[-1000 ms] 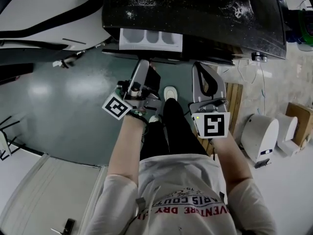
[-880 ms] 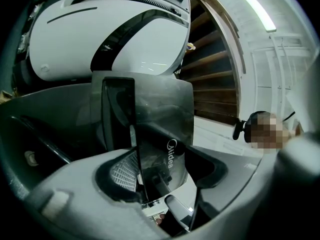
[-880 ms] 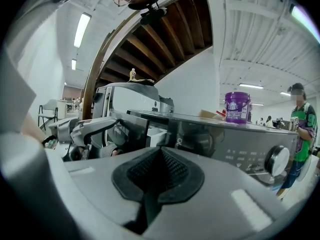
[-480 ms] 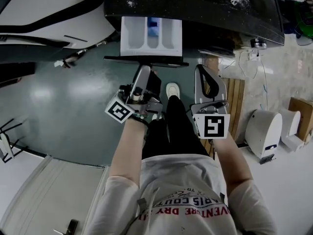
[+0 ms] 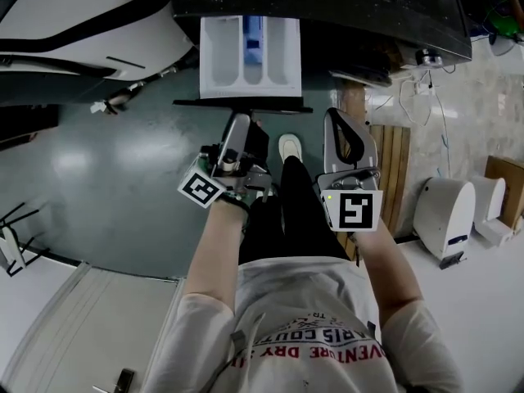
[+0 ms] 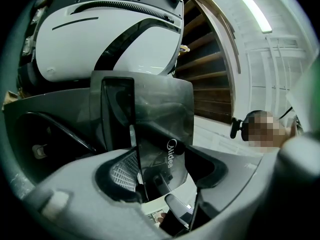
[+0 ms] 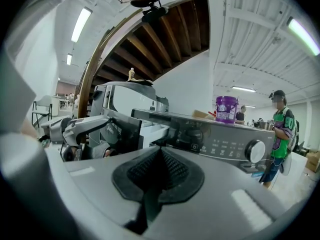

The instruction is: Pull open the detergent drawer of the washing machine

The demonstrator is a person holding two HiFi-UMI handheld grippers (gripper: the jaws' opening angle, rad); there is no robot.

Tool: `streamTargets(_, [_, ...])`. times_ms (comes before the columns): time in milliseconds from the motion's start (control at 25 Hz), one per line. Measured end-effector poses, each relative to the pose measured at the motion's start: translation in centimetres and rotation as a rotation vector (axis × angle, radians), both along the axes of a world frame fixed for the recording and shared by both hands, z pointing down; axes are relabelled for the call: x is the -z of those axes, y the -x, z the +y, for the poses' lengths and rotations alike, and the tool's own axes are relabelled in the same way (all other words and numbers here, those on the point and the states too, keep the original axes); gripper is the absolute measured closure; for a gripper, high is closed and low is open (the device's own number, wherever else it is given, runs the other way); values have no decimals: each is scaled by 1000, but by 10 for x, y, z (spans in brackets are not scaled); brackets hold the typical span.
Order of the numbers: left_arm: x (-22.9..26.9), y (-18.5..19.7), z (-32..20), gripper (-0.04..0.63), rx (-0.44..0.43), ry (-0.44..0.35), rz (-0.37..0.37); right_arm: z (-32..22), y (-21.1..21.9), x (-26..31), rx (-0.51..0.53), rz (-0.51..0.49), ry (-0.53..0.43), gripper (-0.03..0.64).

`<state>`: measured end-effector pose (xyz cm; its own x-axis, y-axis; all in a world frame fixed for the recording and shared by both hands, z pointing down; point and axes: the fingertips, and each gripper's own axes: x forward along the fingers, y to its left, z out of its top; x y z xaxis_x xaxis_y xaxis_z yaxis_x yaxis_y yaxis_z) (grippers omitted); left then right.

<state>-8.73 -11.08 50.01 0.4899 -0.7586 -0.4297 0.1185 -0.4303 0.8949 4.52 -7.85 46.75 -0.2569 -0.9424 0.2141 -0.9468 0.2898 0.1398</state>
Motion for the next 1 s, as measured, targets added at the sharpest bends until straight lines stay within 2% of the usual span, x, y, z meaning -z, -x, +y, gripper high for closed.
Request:
streamTargets(400, [1,1,8,302,2,14,-1,14,-3,2,-16,11,-8,615])
streamTargets(560, [-1,2,9,278,2,58,-25,18,-3,2,-24,2,8,615])
streamTargets(600, [0,1,10,268,6,70,-33,19,-4,2,-26,3,12,615])
streamTargets(720, [2,-5,13,176,3,94,-79,22,-3,6,-27,-4,12,615])
streamTargets(920, [1,-10,31,170,-6,148,-131,32,5,15,-10,-14,5,615])
streamTargets(1000, [6,-7,38,180,-1,150,-176,36,8,21,-3,-12,-3,615])
